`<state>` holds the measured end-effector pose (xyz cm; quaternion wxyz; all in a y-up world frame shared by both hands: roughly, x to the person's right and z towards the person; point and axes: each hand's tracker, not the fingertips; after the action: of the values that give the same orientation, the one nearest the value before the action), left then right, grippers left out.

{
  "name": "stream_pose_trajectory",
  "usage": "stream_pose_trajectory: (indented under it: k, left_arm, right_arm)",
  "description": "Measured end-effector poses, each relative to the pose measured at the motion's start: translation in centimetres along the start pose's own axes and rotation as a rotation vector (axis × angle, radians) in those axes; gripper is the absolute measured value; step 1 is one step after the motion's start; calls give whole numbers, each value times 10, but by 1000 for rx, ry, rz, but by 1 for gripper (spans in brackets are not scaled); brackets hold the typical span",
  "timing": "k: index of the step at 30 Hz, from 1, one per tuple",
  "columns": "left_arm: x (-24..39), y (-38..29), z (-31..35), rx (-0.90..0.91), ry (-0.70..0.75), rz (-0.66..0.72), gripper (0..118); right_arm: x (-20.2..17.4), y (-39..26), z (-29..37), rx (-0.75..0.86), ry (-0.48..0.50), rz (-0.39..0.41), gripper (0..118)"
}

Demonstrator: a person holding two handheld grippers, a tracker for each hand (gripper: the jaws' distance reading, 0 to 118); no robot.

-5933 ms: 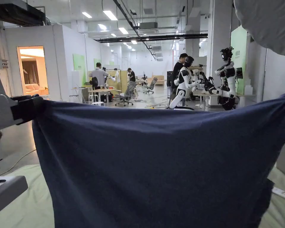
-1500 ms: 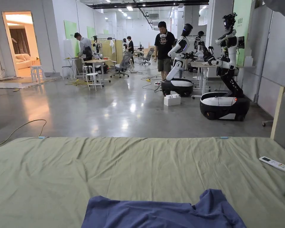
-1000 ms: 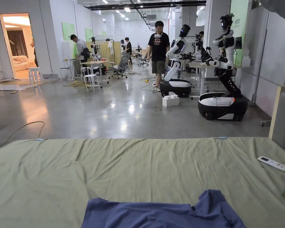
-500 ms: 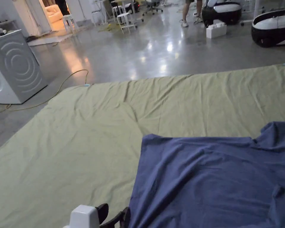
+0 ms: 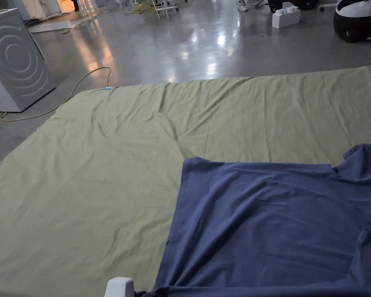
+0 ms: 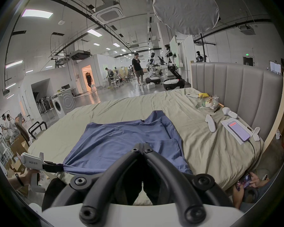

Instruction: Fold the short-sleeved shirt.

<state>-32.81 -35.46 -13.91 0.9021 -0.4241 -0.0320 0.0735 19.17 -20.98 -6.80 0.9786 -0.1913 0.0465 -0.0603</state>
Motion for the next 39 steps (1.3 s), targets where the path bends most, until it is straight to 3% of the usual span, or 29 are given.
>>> stream_pose_trajectory:
  k: [1, 5, 6, 7, 8, 9, 10, 11, 12, 16, 20, 24, 28, 31, 34, 39]
  left_arm:
    - [3, 0, 0, -3, -7, -23, 18]
    - [22, 0, -9, -61, 18, -125, 16]
    - [24, 1, -14, -77, 34, -117, 16]
    - [23, 1, -17, -81, 35, -113, 16]
    - [23, 2, -20, -93, 40, -123, 16]
    - [24, 2, -21, -97, 42, -136, 16]
    - [26, 2, -20, -101, 45, -153, 16]
    - [27, 2, -19, -102, 51, -162, 16]
    - [28, 2, -19, -103, 57, -166, 16]
    - [24, 3, -21, -106, 53, -145, 16]
    - [25, 4, -20, -113, 53, -133, 16]
    - [27, 4, -21, -117, 65, -145, 16]
    - [25, 3, -21, -109, 62, -131, 16]
    - [25, 4, -21, -108, 60, -125, 16]
    - [26, 4, -20, -110, 62, -126, 16]
    - [24, -5, -1, -5, 20, -149, 12]
  right_arm:
    - [1, -1, 0, -2, -4, -3, 0]
    - [7, -1, -2, -22, -44, -13, 1]
    - [13, -4, -4, -31, -70, -16, 6]
    - [20, -8, -9, -37, -95, -15, 23]
    - [31, -16, -17, -55, -130, -8, 23]
    - [40, -22, -25, -92, -160, -4, 33]
    - [54, -32, -35, -132, -186, -7, 60]
    - [70, -46, -48, -193, -207, -9, 79]
    - [79, -54, -56, -223, -215, -10, 80]
    - [121, -93, -99, -422, -214, 9, 74]
    - [135, -106, -117, -470, -155, 11, 55]
    - [137, -100, -124, -468, -97, 38, 54]
    - [132, -100, -131, -480, -45, 78, 23]
    - [125, -99, -134, -493, -28, 115, 11]
    - [127, -97, -132, -489, -15, 100, 9]
    - [143, -89, -114, -400, 33, -94, 7]
